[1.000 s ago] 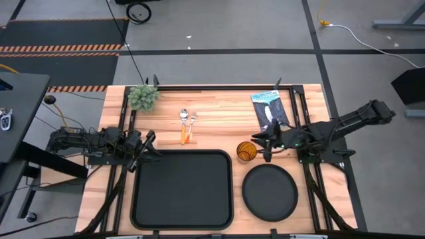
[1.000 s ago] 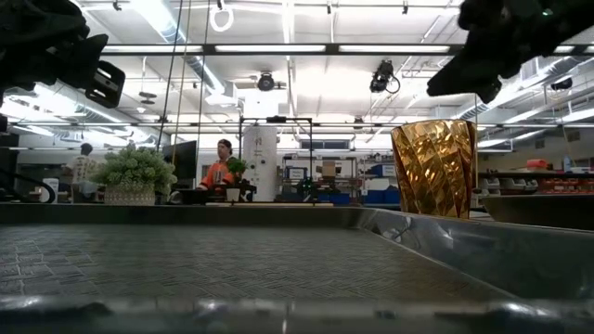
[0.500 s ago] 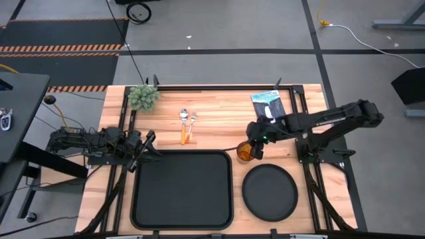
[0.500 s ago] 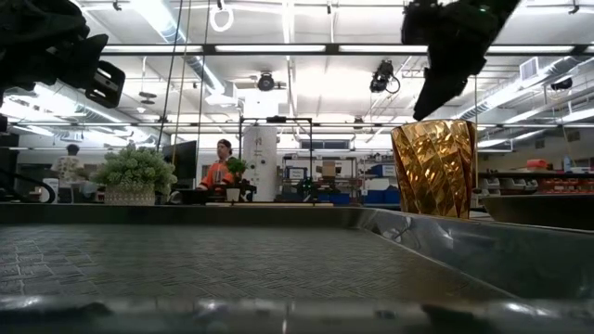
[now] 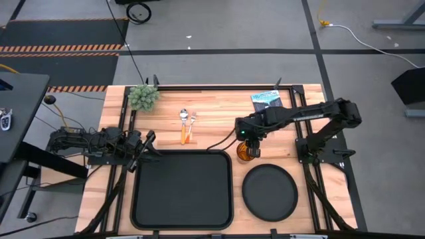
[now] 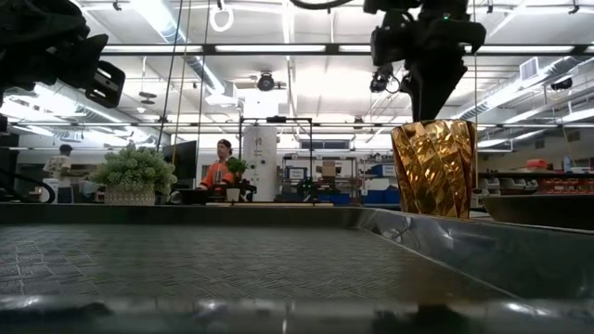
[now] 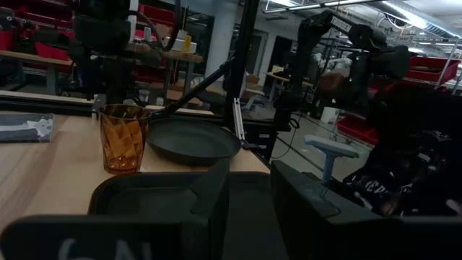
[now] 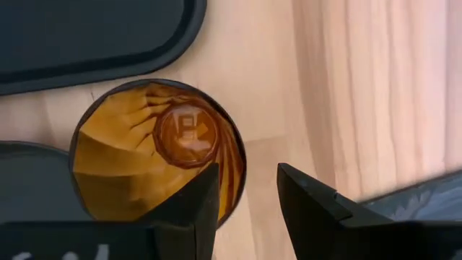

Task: Pick and place plate/cup/fork/spoon on tray
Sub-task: Put the brown cup on the black tray

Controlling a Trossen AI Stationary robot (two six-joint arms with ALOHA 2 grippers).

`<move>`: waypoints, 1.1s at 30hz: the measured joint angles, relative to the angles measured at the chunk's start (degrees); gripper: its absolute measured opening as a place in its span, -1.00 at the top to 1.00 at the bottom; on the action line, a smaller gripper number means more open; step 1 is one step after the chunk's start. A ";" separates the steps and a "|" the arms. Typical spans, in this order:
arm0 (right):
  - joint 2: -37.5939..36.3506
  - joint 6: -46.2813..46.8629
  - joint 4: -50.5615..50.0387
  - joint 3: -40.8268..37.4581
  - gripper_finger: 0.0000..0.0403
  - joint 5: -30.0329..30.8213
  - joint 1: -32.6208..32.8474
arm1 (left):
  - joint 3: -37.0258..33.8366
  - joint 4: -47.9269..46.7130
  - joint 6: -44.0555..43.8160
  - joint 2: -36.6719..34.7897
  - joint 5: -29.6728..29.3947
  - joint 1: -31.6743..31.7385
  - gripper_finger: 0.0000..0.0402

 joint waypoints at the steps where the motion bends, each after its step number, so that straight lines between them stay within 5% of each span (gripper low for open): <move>1: 0.85 -0.07 -0.57 0.59 0.28 -0.12 -0.02 | 0.00 0.00 -0.02 0.00 0.00 0.02 0.45; 14: 8.58 -1.49 -5.17 4.26 0.34 -2.40 -0.01 | 0.00 0.00 0.00 0.00 0.00 0.01 0.45; 28: 9.39 -1.07 -5.31 4.27 0.90 -1.84 -0.08 | 0.02 -0.01 -0.01 0.02 0.00 0.00 0.45; 33: 9.38 -1.37 -5.53 4.88 0.94 -2.72 -0.08 | 0.02 0.00 0.00 0.02 0.00 0.00 0.45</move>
